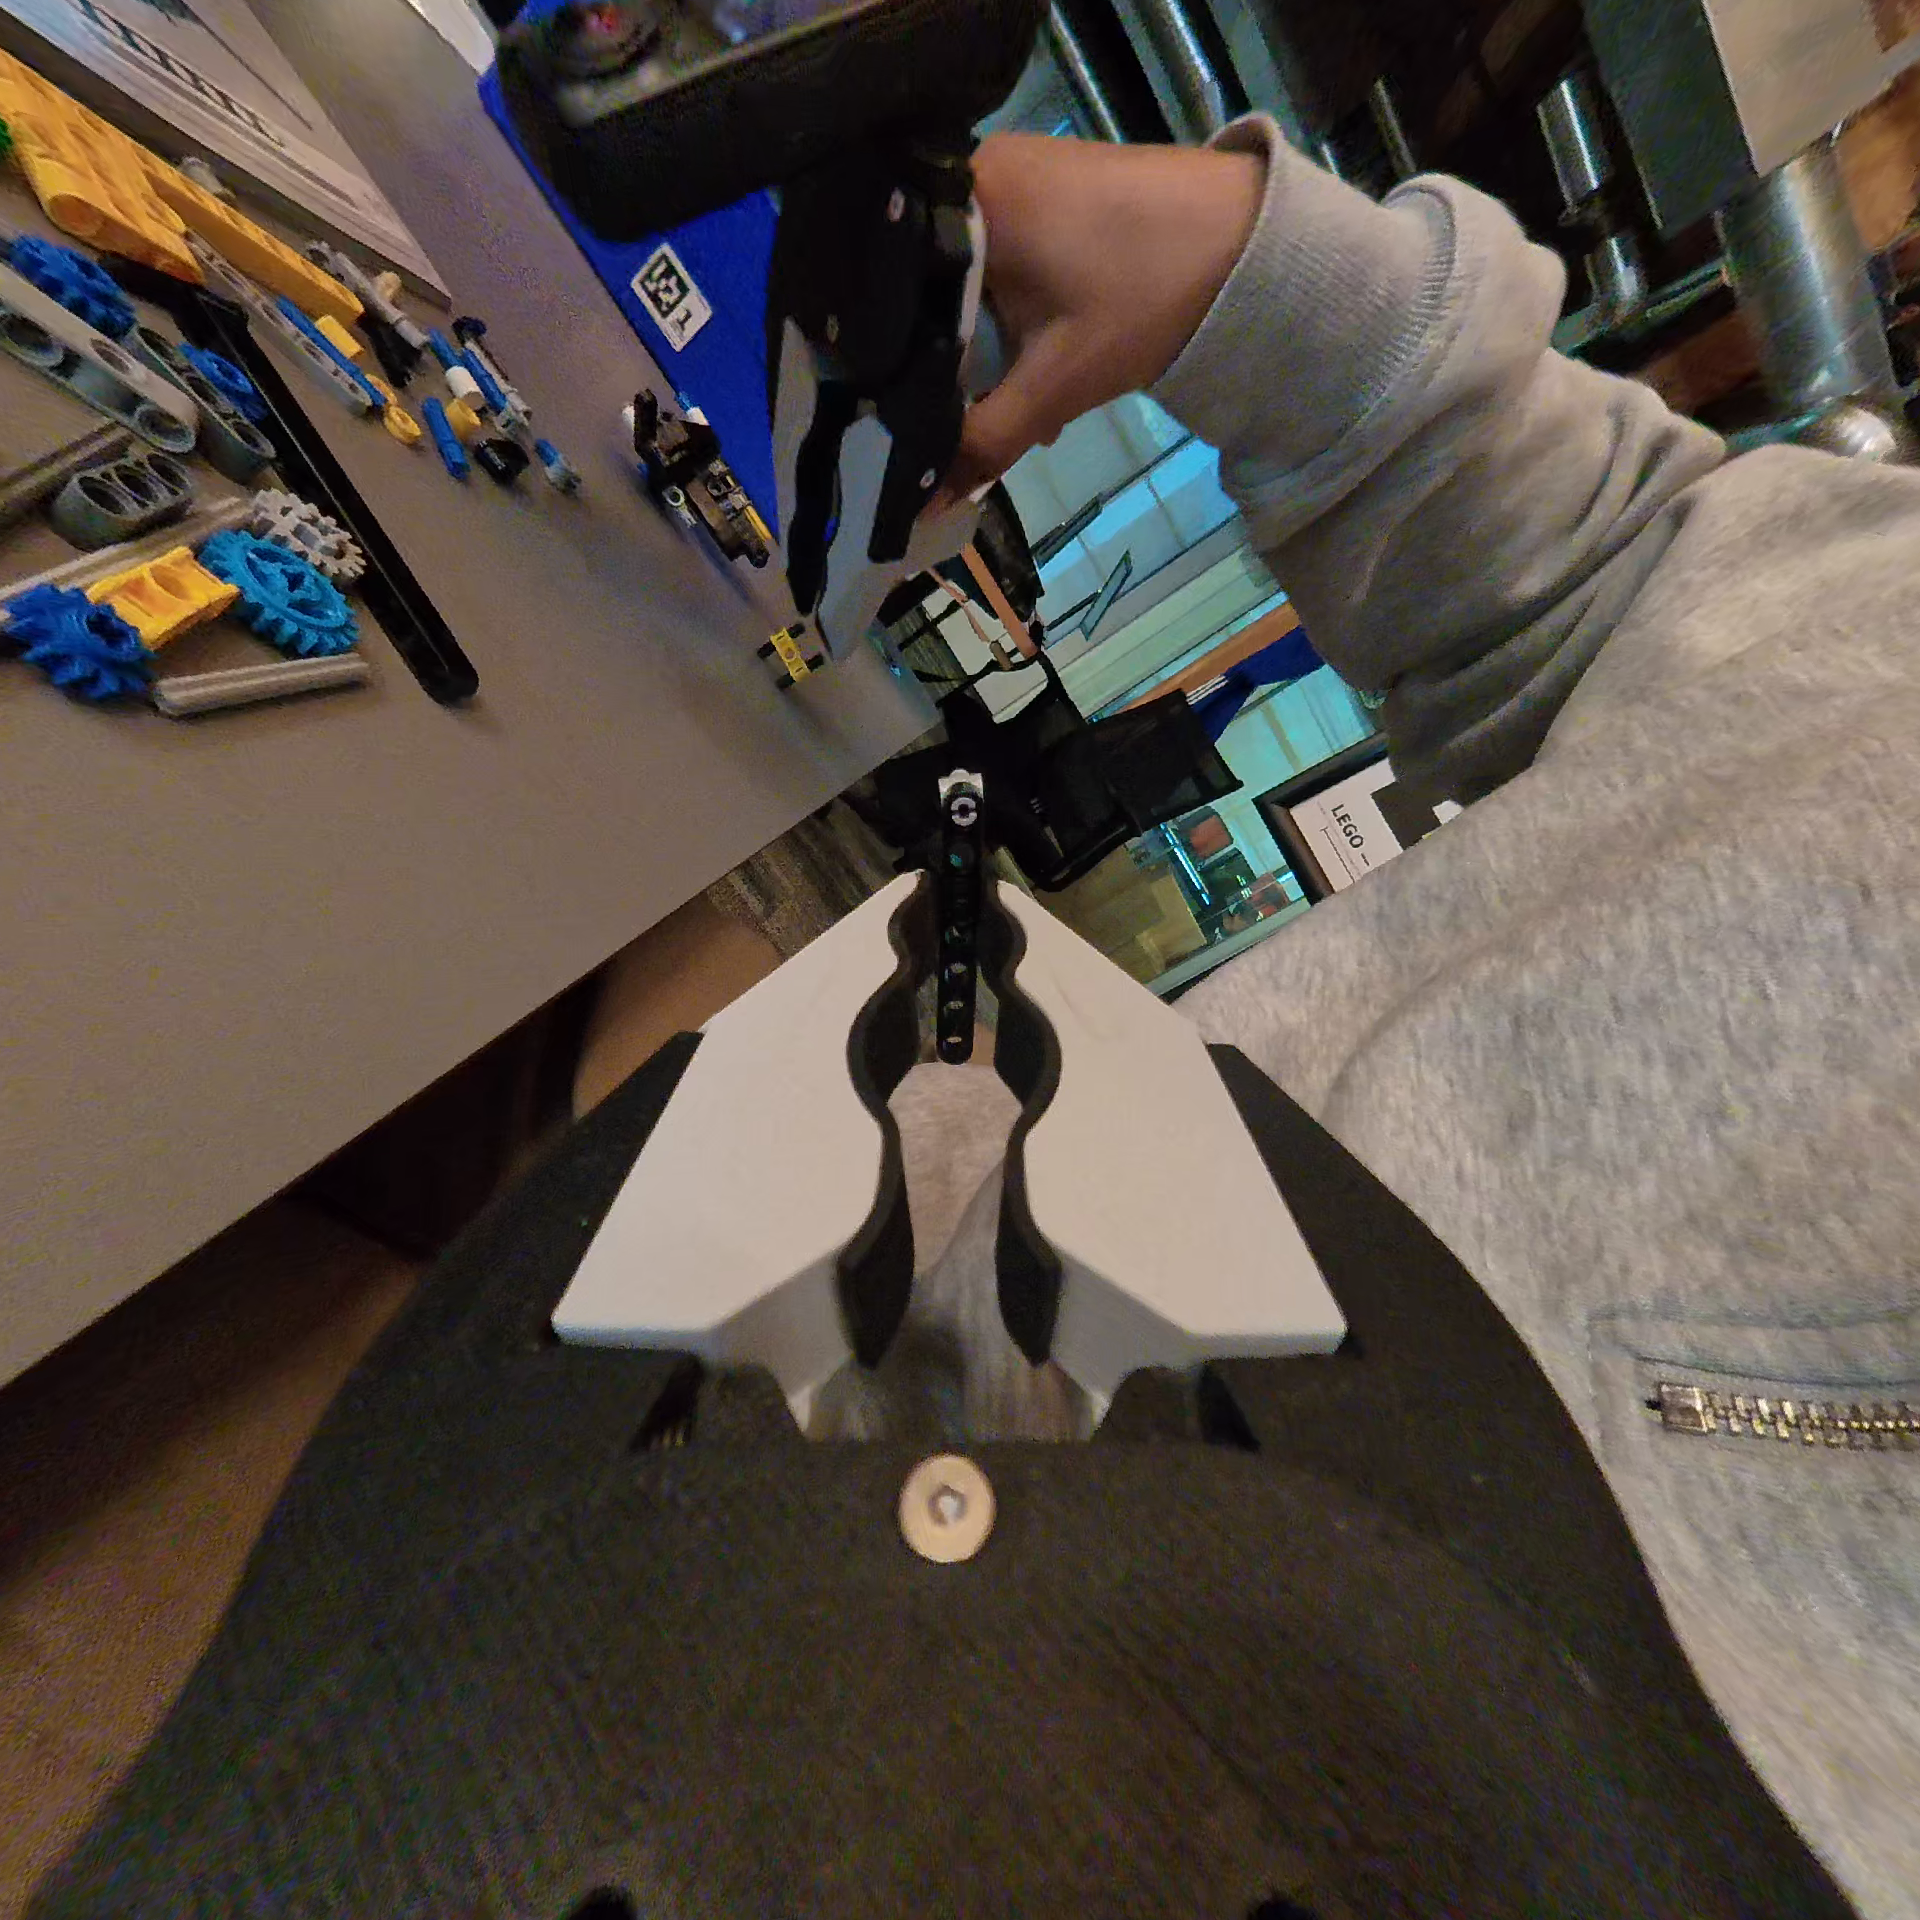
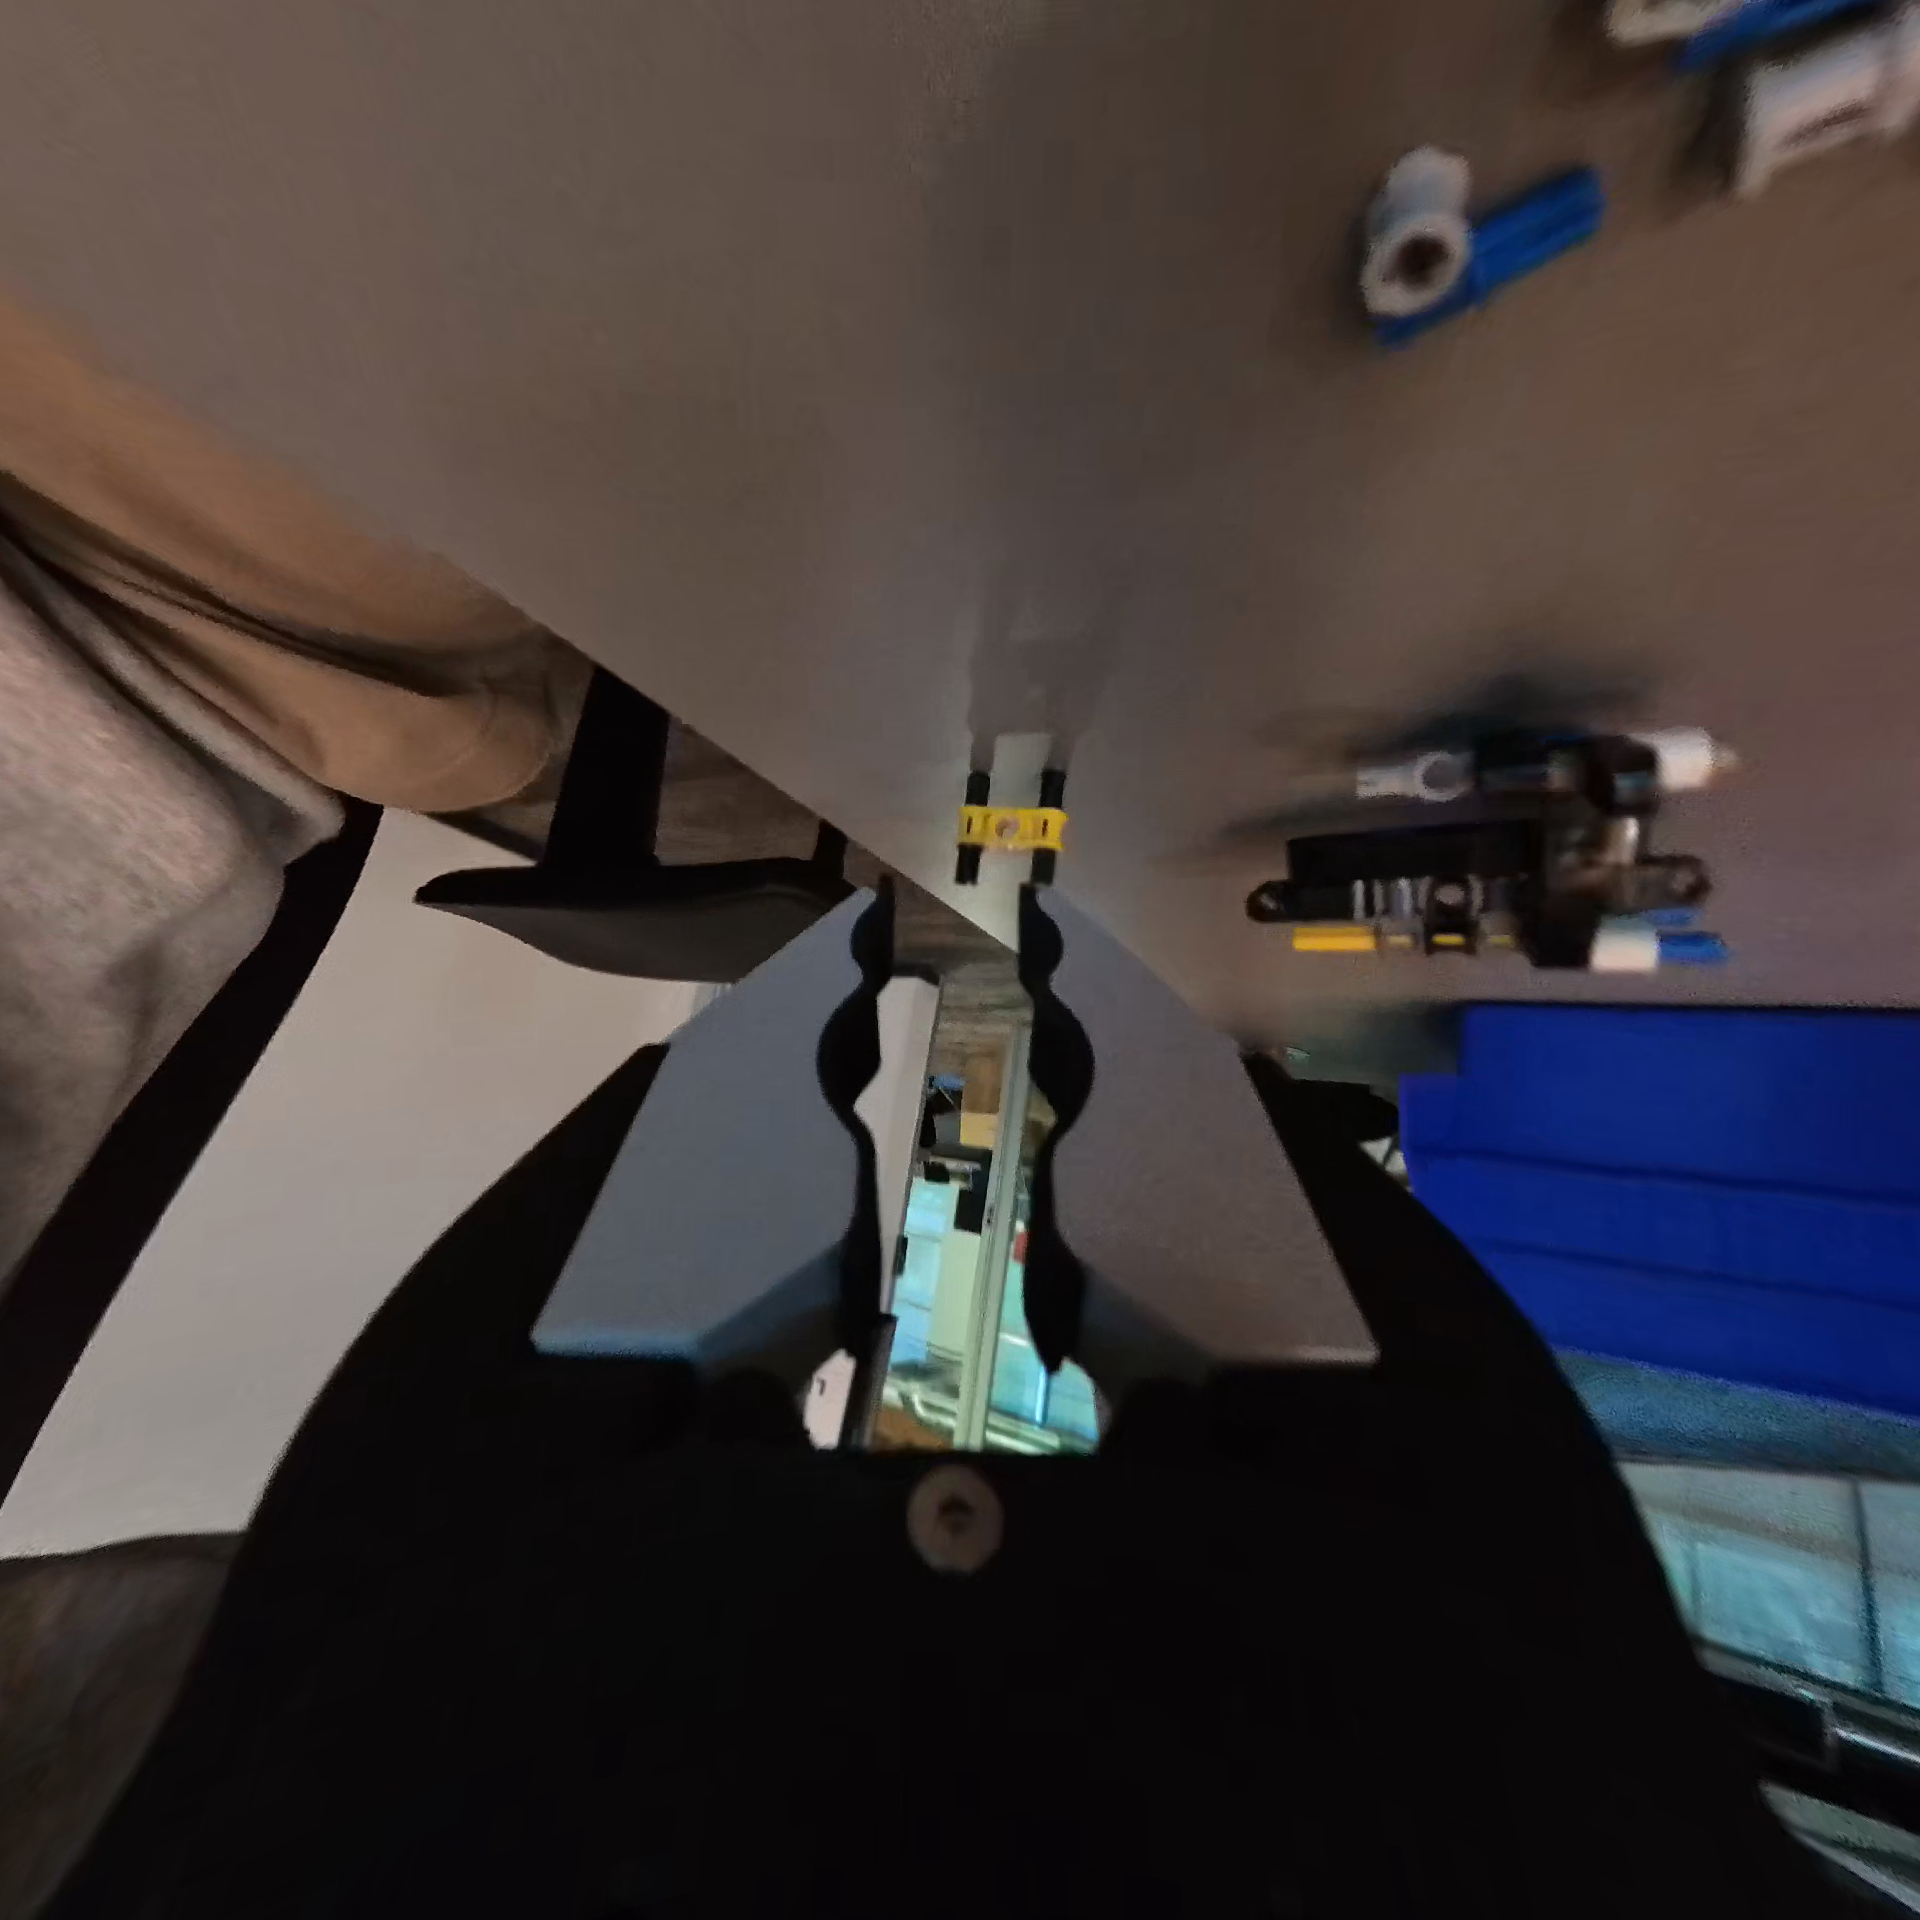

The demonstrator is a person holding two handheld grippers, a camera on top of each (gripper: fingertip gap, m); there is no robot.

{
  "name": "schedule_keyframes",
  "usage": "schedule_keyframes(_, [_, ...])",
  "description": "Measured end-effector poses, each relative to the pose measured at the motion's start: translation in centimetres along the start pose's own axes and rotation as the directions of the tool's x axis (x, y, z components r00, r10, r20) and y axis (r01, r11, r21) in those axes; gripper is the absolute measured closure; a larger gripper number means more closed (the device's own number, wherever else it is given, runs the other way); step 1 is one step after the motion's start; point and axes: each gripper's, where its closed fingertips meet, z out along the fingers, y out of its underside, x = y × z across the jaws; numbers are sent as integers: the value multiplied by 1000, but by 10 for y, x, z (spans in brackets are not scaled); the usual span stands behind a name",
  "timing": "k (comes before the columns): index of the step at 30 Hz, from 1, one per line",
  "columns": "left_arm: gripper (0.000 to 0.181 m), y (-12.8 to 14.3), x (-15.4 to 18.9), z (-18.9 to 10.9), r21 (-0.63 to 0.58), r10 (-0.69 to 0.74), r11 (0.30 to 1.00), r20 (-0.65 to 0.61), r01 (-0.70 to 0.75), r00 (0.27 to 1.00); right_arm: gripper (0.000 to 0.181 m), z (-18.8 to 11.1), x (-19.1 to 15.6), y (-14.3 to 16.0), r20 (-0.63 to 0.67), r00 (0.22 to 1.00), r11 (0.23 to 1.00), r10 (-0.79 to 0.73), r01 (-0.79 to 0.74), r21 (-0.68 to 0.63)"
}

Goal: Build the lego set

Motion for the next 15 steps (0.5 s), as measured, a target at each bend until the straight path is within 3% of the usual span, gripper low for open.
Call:
schedule_keyframes(5, [176,-1,1,0,3,1,1000,-2,-1,1000,160,-33,2,0,3,996,970,88,-87,228])
schedule_keyframes(8, [176,-1,1,-1,6,-1,1000,-3,1,1000,155,-51,3,2,32,983,878,182,-177,444])
schedule_keyframes(12, [176,-2,0,-1,11,-8,1000,-8,8,1000,140,-57,11,15,113,932,623,346,-318,715])
schedule_keyframes(15, [176,-2,1,-1,11,-13,1000,-16,13,1000,152,-51,20,25,206,878,312,432,-360,879])
